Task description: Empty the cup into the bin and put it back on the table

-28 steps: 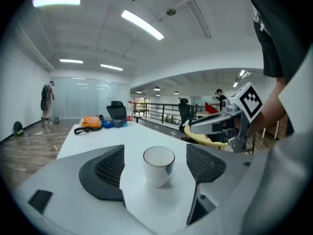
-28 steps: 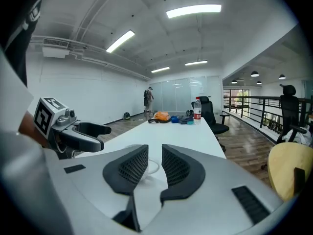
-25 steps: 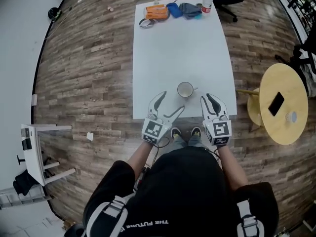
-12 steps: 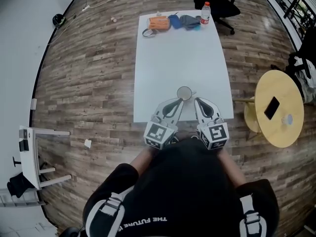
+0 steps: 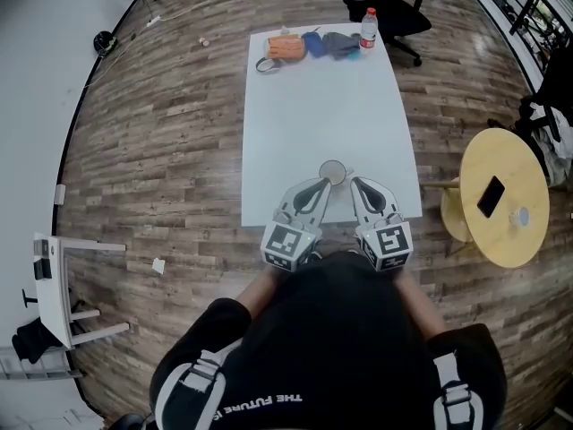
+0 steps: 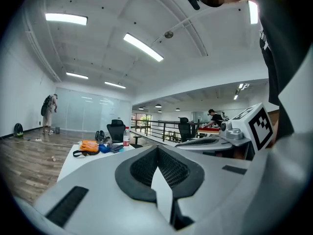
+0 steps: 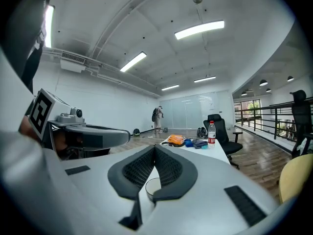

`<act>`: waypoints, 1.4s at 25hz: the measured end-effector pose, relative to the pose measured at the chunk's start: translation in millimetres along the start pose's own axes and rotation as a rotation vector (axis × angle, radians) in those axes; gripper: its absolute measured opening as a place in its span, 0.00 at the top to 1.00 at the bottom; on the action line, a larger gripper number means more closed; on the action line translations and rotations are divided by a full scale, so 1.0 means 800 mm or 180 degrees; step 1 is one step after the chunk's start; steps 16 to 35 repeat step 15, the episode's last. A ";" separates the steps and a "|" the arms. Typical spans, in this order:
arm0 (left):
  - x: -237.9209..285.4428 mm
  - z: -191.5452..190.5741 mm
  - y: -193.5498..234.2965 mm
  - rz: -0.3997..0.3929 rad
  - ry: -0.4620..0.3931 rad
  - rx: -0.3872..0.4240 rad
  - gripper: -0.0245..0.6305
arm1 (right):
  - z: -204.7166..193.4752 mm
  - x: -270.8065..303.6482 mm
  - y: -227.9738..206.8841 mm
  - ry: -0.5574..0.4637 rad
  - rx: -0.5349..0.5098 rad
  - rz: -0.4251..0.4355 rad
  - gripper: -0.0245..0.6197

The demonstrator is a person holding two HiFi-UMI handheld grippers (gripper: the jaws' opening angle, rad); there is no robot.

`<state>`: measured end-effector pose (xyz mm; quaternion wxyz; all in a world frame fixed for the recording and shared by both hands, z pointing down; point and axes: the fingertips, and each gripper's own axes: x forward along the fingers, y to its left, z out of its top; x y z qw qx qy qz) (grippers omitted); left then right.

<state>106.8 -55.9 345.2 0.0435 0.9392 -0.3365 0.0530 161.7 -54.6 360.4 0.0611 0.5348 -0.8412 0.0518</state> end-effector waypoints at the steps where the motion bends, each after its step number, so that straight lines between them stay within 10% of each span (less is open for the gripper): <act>1: -0.001 0.000 0.001 0.0003 0.0002 -0.0004 0.93 | 0.000 0.000 0.000 -0.0002 0.0005 -0.0003 0.94; 35: -0.002 -0.011 0.000 0.0016 0.0031 -0.0045 0.93 | -0.009 0.002 0.000 0.0017 0.0032 0.0003 0.94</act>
